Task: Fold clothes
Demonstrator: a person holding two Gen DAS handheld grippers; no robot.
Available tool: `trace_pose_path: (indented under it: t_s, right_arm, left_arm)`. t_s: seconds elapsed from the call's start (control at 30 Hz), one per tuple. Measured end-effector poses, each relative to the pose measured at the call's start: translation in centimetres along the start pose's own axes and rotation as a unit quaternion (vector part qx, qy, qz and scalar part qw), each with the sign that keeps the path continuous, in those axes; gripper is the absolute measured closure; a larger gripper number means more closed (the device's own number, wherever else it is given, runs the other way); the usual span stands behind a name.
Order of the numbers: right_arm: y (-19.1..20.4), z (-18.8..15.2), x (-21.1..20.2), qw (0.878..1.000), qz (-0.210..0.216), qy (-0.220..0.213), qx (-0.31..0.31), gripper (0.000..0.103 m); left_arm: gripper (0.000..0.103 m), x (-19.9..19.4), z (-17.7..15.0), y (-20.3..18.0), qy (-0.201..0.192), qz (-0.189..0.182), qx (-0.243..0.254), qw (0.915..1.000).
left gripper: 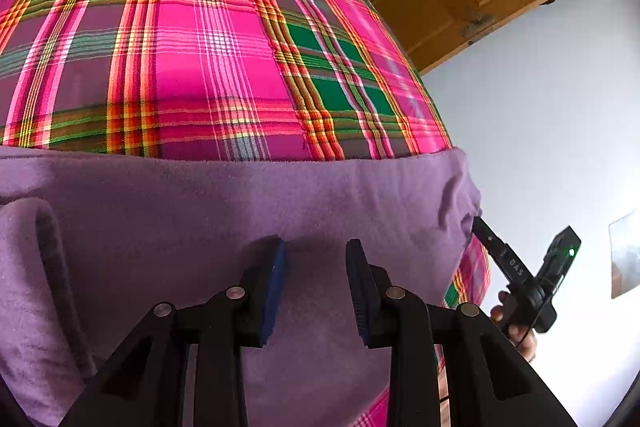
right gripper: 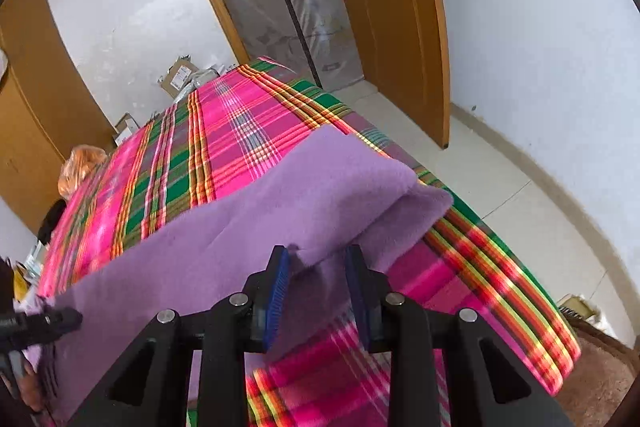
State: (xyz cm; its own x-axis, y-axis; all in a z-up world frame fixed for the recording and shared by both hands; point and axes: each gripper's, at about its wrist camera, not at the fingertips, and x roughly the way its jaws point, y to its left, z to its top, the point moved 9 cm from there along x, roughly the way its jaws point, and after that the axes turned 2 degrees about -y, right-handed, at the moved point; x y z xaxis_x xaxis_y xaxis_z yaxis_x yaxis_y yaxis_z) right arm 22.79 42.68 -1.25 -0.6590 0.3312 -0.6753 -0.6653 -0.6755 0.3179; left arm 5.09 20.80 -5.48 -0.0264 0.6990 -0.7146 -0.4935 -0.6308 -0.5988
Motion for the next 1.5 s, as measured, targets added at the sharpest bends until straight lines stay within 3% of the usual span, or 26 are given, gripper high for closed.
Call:
trace_pose_path:
  t_s: [0.33, 0.4, 0.73, 0.93, 1.2, 1.27, 1.37, 1.4, 1.5]
  right_arm:
    - [-1.9, 1.0, 0.9, 0.997, 0.023, 0.001, 0.074, 0.075]
    - [-2.2, 1.2, 0.7, 0.997, 0.016, -0.006, 0.069, 0.100]
    - [-3.2, 1.7, -2.5, 0.998, -0.004, -0.052, 0.029, 0.100]
    - [-4.7, 0.5, -0.6, 0.999, -0.019, -0.020, 0.039, 0.100]
    - [-5.7, 0.5, -2.0, 0.997, -0.064, -0.038, 0.028, 0.097]
    - [-4.9, 0.9, -3.0, 0.996, -0.062, -0.061, 0.010, 0.095]
    - [-2.6, 1.2, -3.9, 0.995, -0.049, -0.081, -0.035, 0.083]
    - [-1.6, 1.1, -3.8, 0.995, -0.041, -0.078, -0.053, 0.078]
    - [1.4, -0.2, -2.9, 0.993, -0.014, -0.051, -0.108, 0.076]
  left_arm:
    - [0.071, 0.2, 0.2, 0.1, -0.003, -0.001, -0.002, 1.0000]
    - [0.071, 0.4, 0.3, 0.0, -0.003, 0.003, -0.001, 1.0000]
    - [0.071, 0.4, 0.1, -0.4, -0.010, 0.031, 0.008, 0.9994]
    - [0.071, 0.4, -0.1, -0.6, -0.009, 0.041, 0.011, 0.9991]
    - [0.071, 1.0, -1.1, -2.5, 0.008, 0.031, 0.034, 0.9989]
    - [0.071, 1.2, -1.3, -2.9, 0.010, 0.027, 0.038, 0.9989]
    - [0.071, 1.7, -1.4, -3.4, 0.014, 0.029, 0.042, 0.9986]
    - [0.071, 1.9, -1.4, -3.5, 0.016, 0.032, 0.045, 0.9984]
    - [0.071, 2.3, -1.4, -3.9, 0.020, 0.047, 0.063, 0.9967]
